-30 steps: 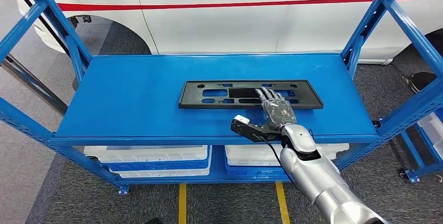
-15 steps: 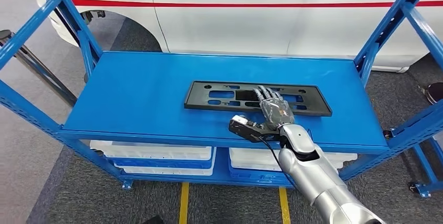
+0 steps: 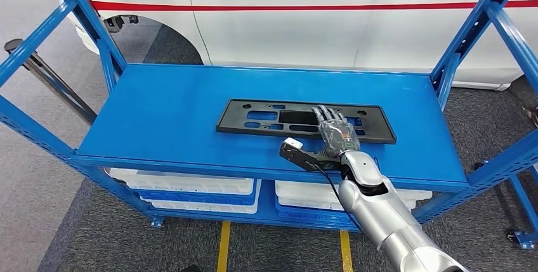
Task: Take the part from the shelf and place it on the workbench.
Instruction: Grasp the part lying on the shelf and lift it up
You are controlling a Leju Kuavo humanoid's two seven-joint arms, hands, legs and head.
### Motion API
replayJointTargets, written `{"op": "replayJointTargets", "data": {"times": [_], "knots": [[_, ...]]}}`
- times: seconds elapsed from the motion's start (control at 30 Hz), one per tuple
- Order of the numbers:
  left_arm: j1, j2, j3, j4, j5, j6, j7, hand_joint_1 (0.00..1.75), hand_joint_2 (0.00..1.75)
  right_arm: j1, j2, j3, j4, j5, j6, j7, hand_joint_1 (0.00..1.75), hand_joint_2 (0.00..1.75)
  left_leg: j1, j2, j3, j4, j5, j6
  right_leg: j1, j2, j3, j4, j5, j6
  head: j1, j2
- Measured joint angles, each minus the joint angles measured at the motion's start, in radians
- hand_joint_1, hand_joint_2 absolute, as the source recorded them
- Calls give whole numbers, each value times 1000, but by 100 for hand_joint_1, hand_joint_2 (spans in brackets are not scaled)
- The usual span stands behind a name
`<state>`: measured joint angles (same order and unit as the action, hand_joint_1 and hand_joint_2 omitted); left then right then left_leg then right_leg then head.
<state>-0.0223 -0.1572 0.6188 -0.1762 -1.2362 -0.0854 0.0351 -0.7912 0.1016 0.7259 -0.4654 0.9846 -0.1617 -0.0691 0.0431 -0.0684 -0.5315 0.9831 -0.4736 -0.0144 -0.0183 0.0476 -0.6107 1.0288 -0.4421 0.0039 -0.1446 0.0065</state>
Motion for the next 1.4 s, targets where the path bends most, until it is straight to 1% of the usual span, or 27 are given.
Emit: {"op": "replayJointTargets", "data": {"times": [0.1,0.2,0.53,0.73,0.77,0.8,0.87,0.9,0.93,1.0,1.2,1.4], "knots": [[0,0,0,0,0,0,0,0,0,0,0,0,0,1,0,2,0,175,0,1,0,0,-1,-9,0,0,0,1,0,0,0,0],[0,0,0,0,0,0,0,0,0,0,0,0,0,1,0,4,0,175,0,1,-2,3,-1,-12,-1,0,1,1,0,0,0,0],[0,0,0,0,1,0,-1,0,0,0,4,0,0,10,-6,21,0,175,-3,3,-5,10,-3,-13,-3,-1,2,0,1,2,0,0],[0,0,0,0,1,0,-5,0,0,6,11,1,0,64,-87,87,0,175,-3,3,-6,11,-4,-13,-4,-1,2,0,1,2,0,0],[0,0,0,0,1,0,-6,0,0,8,14,1,1,77,-104,101,8,175,-3,3,-6,11,-4,-13,-4,-1,2,0,1,2,0,0],[0,0,0,0,1,0,-6,0,0,9,17,2,1,89,-119,112,45,175,-3,3,-6,11,-4,-13,-4,-1,2,0,1,2,0,0],[0,0,0,0,1,0,-7,0,0,10,22,3,4,104,-138,127,129,175,-3,3,-6,11,-4,-13,-4,-1,2,0,1,2,0,0],[0,0,0,0,1,0,-7,0,0,10,24,3,5,109,-143,132,164,175,-3,3,-6,11,-4,-13,-4,-1,2,0,1,2,0,0],[0,0,0,0,1,0,-8,0,0,10,27,3,7,113,-145,136,171,175,-3,3,-6,11,-4,-13,-4,-1,2,0,1,2,0,0],[0,0,0,0,1,0,-8,0,0,11,31,4,12,122,-146,140,175,175,-3,3,-6,11,-4,-13,-4,-1,2,0,1,2,0,0],[0,0,0,0,1,0,-10,0,0,23,38,5,28,135,-149,143,170,175,-3,3,-6,11,-4,-13,-4,-1,2,0,1,2,0,0],[0,0,2,0,14,-3,-14,0,0,26,38,6,40,143,-165,139,169,175,-3,3,-6,11,-4,-13,-4,-1,2,0,1,2,0,0]]}}
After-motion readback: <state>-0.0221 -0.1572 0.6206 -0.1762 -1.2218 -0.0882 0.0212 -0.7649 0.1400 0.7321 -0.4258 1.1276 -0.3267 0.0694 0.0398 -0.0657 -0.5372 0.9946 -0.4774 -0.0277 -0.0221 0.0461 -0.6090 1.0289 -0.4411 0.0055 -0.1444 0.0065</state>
